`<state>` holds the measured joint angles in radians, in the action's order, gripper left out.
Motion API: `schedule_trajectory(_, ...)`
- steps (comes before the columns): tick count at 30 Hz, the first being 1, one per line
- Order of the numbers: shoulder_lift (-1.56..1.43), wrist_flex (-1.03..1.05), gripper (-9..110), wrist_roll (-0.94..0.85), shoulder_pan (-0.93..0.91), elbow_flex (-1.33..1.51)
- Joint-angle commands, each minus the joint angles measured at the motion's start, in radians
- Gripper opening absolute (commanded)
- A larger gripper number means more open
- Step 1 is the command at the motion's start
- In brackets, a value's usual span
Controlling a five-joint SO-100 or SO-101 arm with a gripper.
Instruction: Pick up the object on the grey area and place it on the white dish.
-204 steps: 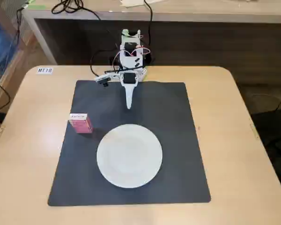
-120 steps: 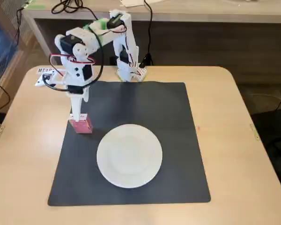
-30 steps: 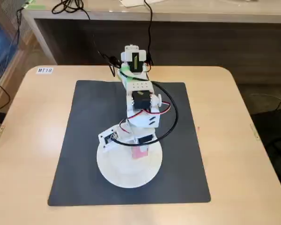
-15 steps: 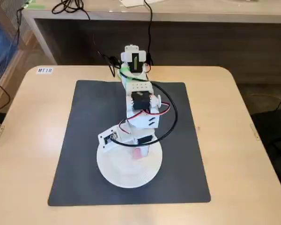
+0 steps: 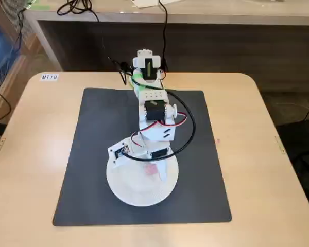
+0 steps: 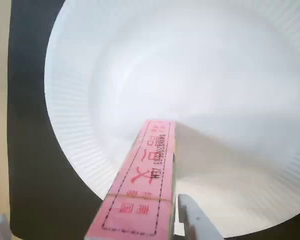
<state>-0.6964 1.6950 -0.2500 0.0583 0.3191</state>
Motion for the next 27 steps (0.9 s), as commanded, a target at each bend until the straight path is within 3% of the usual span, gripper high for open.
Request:
schedule_trajectory(1,-0.078,0.002,45,-0.003,0.003,0.025)
schedule_trajectory(7,-0.238,0.002,49,-0.003,-0.009,0.244)
schedule_trajectory(19,-0.629,0.002,51,0.002,-0.037,0.396)
schedule_trajectory(23,-0.934,-0.029,36,0.067,-0.086,0.597)
schedule_trajectory(27,-1.339,-0.353,12,0.14,-0.107,1.108)
